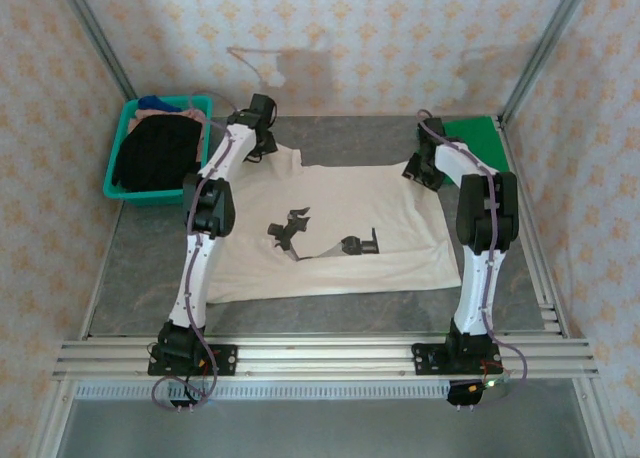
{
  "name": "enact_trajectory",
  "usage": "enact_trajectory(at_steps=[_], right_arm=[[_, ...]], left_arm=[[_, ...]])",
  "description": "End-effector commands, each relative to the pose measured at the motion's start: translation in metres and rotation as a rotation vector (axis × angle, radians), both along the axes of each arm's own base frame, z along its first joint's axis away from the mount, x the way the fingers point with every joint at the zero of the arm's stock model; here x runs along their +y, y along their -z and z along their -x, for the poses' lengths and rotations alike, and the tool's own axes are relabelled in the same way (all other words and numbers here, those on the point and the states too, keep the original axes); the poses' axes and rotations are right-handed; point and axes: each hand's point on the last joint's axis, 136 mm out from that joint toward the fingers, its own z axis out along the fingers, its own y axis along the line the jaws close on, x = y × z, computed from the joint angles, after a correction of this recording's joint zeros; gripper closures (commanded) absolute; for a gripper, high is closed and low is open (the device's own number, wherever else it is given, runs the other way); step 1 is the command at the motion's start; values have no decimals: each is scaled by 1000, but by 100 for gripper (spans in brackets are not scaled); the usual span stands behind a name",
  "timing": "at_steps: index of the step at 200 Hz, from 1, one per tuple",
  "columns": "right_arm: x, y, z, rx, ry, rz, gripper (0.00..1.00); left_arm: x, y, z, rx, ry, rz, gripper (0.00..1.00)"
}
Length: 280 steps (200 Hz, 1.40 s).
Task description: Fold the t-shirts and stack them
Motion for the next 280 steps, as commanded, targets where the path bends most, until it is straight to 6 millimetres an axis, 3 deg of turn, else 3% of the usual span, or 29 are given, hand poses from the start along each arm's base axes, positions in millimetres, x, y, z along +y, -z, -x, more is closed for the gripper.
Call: enact_trajectory(at_steps=[1,30,100,109,123,133,143,160,185,229,252,280], right_arm=[[-15,-8,-6,-34,-7,68,41],[-22,-8,-13,-27,5,99,41],[-16,-9,-38,-61,2,68,41],[-15,-6,-39,-61,0,60,41],[-12,-4,-39,-60,0,41,41],[-10,-2,-39,-59,-1,31,42],[-10,0,-39,-54,1,27,42],[-9,3,-36,-46,2,24,44],[-4,5,-32,-50,-3,-8,51],[7,-1,-25,-75,-20,-73,72],[9,-11,-17,-86,-32,-71,73],[13,-27,-3,-98,-59,-31,75]], left_arm=[[22,-9,-9,-70,-105,-52,33],[22,14,-11,-44,-104,14,51],[3,49,-10,15,-41,124,52],[3,51,-9,21,-40,127,60],[1,52,-9,27,-33,143,83],[0,49,-9,25,-24,155,91],[0,39,-10,16,-13,158,100],[1,14,-13,-13,26,164,100],[5,-39,-15,-80,59,214,100],[7,-131,-3,-227,119,316,100],[5,-152,14,-253,151,337,100],[-3,-153,38,-236,186,373,100]])
